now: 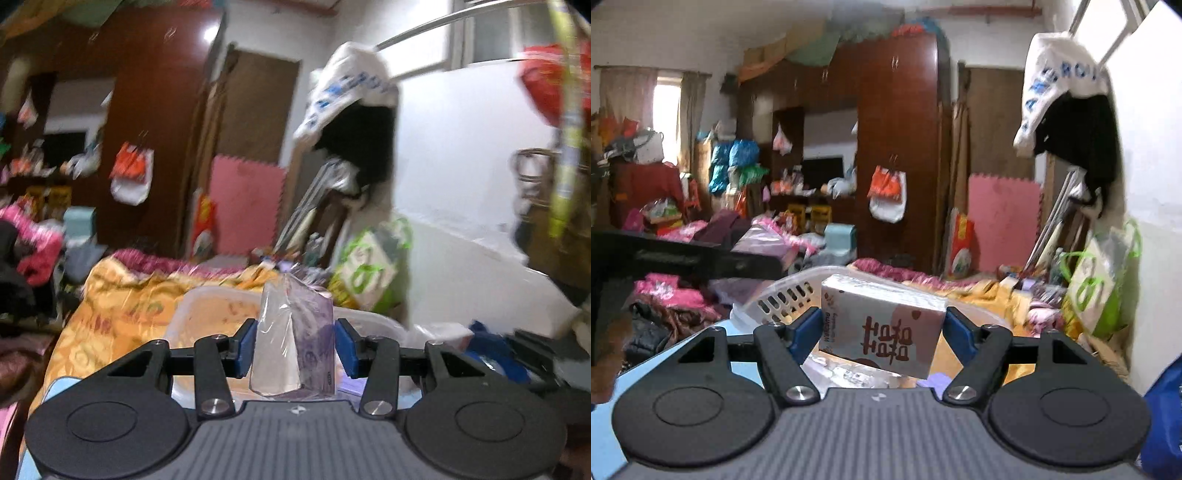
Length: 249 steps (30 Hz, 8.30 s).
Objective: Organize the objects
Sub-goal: 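Carry both items over the white basket and open both tools to drop them, then grasp the white KENT box with the left tool while the right tool grasps the blue-white box, then carry both boxes over the white basket and open both tools to drop them, then grasp the purple box with the left tool while the right tool grasps the clear bottle, then carry both items over the white basket and open both tools to drop them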
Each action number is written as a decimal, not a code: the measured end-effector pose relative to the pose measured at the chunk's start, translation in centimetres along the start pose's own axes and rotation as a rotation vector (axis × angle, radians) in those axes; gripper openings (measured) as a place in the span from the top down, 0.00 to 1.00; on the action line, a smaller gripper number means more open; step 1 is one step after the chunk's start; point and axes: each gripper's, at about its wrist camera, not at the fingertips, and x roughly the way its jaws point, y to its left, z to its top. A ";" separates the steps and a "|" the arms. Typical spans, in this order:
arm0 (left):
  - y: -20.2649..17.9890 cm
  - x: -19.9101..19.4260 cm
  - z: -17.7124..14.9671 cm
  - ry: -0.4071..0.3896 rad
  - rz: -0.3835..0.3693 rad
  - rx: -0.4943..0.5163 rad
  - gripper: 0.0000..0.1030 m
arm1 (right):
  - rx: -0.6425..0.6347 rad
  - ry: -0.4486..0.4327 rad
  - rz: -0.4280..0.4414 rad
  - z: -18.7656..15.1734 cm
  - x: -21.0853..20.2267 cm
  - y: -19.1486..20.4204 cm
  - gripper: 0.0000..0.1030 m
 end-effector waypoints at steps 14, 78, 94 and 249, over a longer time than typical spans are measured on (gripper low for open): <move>1.9 -4.2 -3.5 -0.023 0.018 0.050 0.18 | -0.018 -0.060 0.010 -2.6 -5.4 0.3 0.00; 5.0 -5.3 -14.5 0.101 0.056 0.098 0.16 | 0.260 0.302 -0.069 -15.1 -2.7 -6.7 0.40; 4.7 -6.1 -14.6 0.036 0.074 0.101 0.55 | 0.103 0.134 -0.137 -15.8 -7.1 -2.3 0.57; 0.2 -2.6 -4.0 -0.047 0.012 0.133 0.31 | 0.010 -0.077 -0.015 -4.4 -5.1 0.7 0.07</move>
